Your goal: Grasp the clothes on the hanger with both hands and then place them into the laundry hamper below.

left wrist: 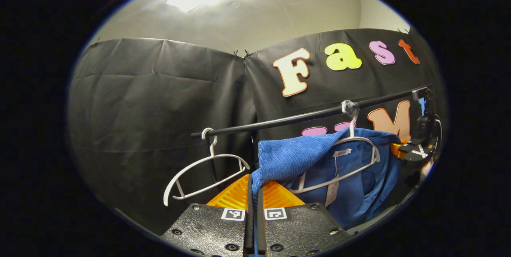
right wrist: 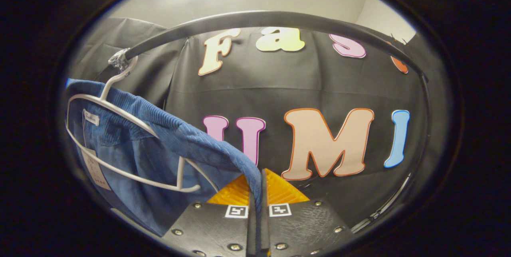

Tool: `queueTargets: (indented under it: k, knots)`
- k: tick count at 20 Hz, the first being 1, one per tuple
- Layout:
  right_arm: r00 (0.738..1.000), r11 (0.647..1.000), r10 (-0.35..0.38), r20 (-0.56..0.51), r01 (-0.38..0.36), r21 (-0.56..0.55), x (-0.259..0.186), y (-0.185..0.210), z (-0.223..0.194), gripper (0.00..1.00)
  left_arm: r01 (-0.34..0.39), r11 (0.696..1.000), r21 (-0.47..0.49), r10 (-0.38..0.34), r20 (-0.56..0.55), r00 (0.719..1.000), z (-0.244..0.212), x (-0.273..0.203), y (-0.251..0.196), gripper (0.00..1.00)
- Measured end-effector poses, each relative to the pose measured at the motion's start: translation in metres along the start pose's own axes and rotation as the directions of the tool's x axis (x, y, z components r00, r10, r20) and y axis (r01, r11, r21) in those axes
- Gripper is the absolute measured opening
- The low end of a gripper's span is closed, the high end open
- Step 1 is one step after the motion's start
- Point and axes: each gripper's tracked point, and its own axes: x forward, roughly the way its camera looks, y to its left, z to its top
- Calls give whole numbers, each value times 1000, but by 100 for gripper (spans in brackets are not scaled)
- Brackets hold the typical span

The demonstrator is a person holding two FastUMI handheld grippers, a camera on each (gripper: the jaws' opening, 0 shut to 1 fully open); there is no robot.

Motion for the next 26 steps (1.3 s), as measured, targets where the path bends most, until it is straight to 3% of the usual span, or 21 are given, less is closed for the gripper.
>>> queueTargets:
  k: [4, 8, 13, 19, 26]
  knots:
    - [1000, 1000, 5, 9, -5, 12, 6, 3, 1, 5, -12, 1000, 18, 12, 22, 1000, 11, 11, 10, 5]
    - [1000, 999, 16, 17, -17, 30, 12, 7, 1, 5, -29, 996, 79, 24, 56, 998, 24, 24, 20, 3]
    - [1000, 999, 19, 20, -19, 35, 20, 10, -2, 5, 8, 995, 96, -15, 70, 997, 23, 33, 21, 2]
    - [1000, 998, 25, 10, -25, 51, 31, 16, -7, 5, 59, 994, 92, -63, 41, 997, -6, 45, 25, 4]
    - [999, 1000, 27, -38, -27, 11, 39, 22, -30, 5, 59, 997, 48, -58, -36, 998, -53, 42, 22, 4]
